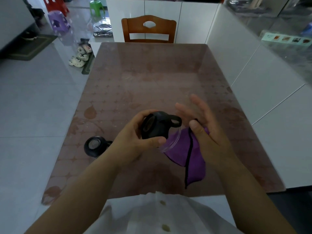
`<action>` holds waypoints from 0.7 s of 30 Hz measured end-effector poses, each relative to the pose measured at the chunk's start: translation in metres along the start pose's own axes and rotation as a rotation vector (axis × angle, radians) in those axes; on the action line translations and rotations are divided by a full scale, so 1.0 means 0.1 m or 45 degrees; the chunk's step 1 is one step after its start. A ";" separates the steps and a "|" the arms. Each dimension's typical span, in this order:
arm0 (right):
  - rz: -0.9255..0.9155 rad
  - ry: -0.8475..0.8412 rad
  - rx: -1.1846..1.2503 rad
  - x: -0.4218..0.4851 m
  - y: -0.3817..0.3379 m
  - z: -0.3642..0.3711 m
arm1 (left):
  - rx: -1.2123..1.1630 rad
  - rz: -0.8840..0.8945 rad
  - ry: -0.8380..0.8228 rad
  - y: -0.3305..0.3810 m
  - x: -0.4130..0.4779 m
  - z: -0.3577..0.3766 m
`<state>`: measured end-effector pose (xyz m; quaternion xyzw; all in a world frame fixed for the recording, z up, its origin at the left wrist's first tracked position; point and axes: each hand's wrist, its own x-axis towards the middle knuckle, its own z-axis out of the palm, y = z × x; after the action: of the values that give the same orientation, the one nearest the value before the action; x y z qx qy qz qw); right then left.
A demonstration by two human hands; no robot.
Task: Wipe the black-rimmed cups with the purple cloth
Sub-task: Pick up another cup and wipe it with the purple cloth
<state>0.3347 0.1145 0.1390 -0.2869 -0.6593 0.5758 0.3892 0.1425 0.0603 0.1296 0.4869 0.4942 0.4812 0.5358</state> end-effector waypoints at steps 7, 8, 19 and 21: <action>0.195 -0.068 0.169 0.06 -0.01 0.13 | 0.241 0.109 -0.239 0.07 -0.01 -0.03; 0.224 -0.141 0.182 0.04 0.01 0.15 | 0.262 0.128 -0.253 0.09 0.00 -0.04; 0.316 -0.087 0.486 0.07 0.17 0.18 | 0.563 0.152 -0.242 0.09 0.11 -0.09; 0.352 0.017 0.463 0.10 0.20 0.16 | 0.646 0.123 -0.121 0.08 0.12 -0.05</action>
<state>0.3151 0.1177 0.1203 -0.3035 -0.4964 0.7312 0.3560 0.1376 0.0727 0.1365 0.6509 0.5495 0.3435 0.3955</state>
